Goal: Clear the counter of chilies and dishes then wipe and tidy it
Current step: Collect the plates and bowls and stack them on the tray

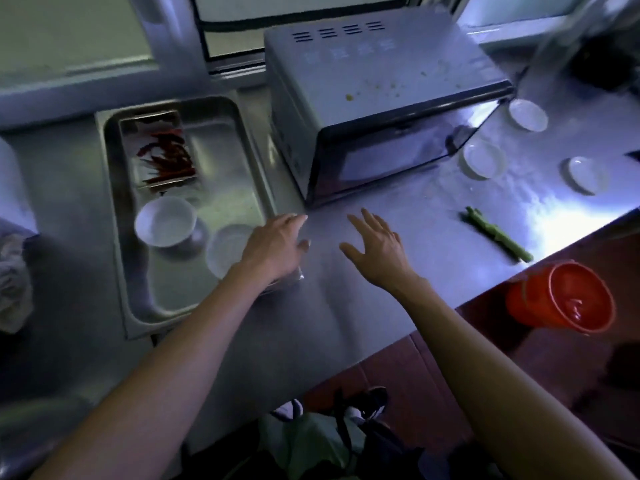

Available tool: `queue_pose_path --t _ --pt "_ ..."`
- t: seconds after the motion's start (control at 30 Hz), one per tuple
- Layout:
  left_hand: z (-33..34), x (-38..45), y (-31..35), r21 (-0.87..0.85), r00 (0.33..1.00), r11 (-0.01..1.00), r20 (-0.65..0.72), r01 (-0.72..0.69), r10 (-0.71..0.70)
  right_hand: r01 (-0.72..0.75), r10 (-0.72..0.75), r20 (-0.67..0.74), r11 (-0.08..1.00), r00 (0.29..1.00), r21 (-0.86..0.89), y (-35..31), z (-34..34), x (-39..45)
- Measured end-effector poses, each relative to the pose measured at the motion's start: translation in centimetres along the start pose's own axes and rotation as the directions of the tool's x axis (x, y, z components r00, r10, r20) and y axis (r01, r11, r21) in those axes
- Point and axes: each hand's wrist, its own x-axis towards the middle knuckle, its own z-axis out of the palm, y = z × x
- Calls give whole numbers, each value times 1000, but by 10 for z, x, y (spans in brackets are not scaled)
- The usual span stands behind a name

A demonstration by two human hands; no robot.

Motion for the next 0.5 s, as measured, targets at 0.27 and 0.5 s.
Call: queue_pose_path --t 0.27,0.5 --pt "58 36 153 86 986 984 67 -157 152 -213 220 -61 972 974 104 160 -48 -73" --pt "116 64 293 164 954 946 156 -279 254 -340 360 -119 927 925 158 286 -84 -137"
